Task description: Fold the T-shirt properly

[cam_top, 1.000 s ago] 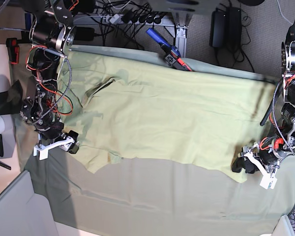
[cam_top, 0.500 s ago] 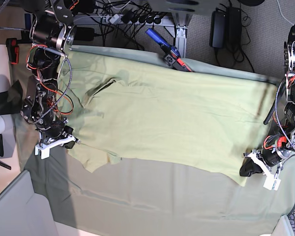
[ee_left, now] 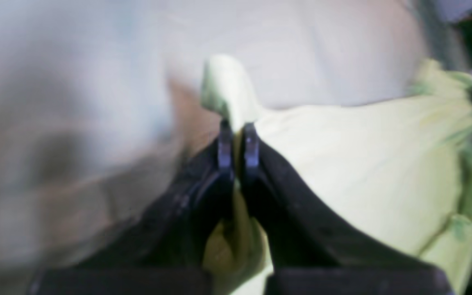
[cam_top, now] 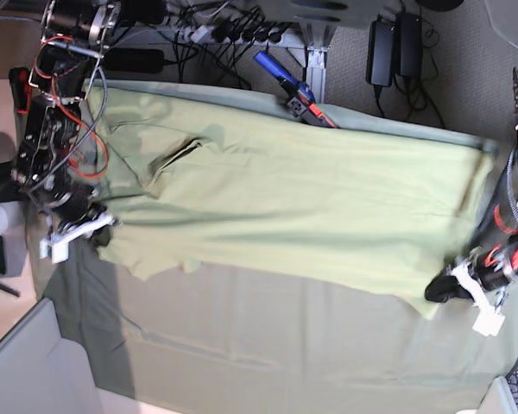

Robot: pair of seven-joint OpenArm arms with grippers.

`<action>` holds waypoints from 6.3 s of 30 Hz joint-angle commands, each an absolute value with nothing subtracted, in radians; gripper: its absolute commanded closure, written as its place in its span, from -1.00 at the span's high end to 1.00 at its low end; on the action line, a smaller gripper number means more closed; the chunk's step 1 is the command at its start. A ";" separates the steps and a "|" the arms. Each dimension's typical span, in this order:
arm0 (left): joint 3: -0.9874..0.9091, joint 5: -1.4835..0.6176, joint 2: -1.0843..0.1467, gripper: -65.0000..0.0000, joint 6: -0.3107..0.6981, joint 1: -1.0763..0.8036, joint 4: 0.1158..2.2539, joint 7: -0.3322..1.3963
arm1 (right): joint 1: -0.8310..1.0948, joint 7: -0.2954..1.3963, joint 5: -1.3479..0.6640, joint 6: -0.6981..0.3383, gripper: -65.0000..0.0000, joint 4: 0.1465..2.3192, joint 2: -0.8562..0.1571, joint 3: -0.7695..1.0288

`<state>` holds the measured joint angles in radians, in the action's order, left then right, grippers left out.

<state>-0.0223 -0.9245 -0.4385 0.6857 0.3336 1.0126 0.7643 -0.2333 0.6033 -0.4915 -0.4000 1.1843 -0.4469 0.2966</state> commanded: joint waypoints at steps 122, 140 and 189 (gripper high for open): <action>-0.350 -0.958 -0.527 0.17 0.698 -0.189 1.511 0.871 | 0.390 0.692 -0.579 -0.423 0.34 1.855 -0.383 0.367; -0.350 -1.030 -0.413 0.45 0.698 -0.202 1.393 0.890 | 0.389 0.692 -0.580 -0.423 0.34 1.855 -0.379 0.367; -0.345 -0.781 -0.417 -1.00 0.698 0.111 1.365 0.765 | 0.327 0.705 -0.706 -0.423 0.34 1.857 -0.379 0.645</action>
<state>-0.3397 -0.7635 -0.3992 0.6888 0.0917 1.3529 0.7914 0.3325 0.7231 -0.6918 -0.4015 1.8393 -0.3630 0.6357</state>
